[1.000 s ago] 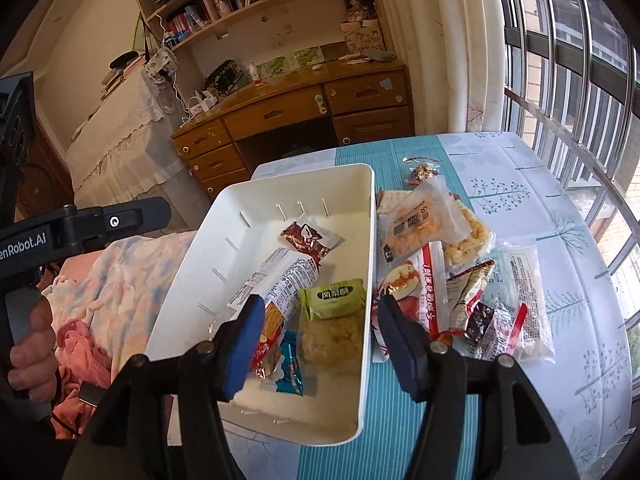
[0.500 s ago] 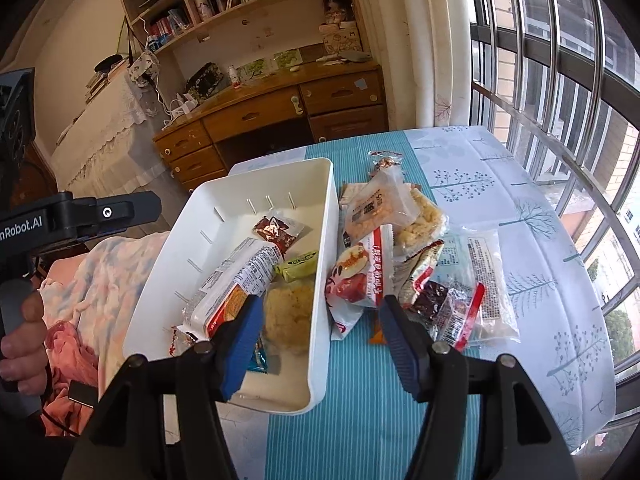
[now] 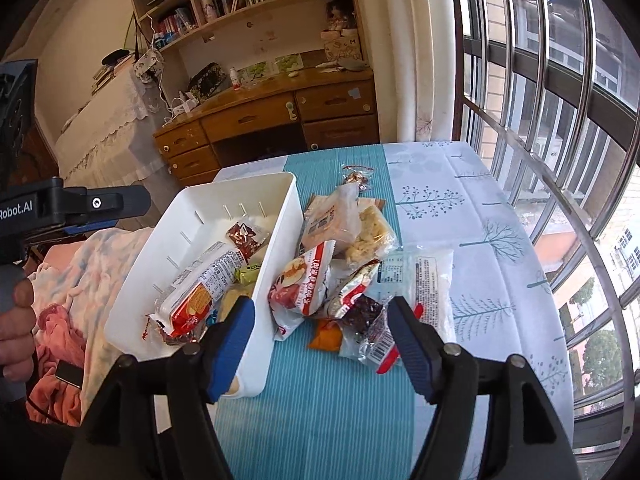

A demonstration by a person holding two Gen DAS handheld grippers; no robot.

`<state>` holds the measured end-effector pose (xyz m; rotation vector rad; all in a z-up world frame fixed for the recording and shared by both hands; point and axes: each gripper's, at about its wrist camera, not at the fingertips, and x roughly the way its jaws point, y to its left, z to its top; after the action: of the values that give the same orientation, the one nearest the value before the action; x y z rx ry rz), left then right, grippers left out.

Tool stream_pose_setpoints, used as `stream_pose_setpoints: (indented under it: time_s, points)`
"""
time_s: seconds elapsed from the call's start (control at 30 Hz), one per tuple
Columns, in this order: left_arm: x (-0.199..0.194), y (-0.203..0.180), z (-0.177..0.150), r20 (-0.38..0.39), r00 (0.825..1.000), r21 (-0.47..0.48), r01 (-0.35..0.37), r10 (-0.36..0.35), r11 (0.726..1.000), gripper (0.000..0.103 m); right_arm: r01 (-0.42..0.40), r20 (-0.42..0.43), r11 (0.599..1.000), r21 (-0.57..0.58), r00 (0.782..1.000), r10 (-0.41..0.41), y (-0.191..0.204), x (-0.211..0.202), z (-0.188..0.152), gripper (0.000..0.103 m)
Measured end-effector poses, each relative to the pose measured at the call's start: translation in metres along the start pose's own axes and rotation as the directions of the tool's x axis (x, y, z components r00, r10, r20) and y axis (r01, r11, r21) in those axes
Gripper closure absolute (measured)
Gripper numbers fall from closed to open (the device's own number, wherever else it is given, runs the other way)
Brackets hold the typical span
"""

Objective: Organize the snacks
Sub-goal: 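Move the left gripper to the peach-print bag while the right approaches the large white bag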

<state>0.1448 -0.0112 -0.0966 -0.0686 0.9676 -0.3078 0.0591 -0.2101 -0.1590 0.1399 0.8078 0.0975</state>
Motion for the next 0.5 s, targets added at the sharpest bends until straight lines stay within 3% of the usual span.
stream_pose_setpoints:
  time_s: [0.5]
  points:
    - [0.018,-0.048,-0.002,-0.039,0.998,-0.057,-0.043,0.041,0.997,0.023,-0.001,-0.02,0.985,-0.17,1.0,-0.002,-0.046,0.0,0.012,0.026]
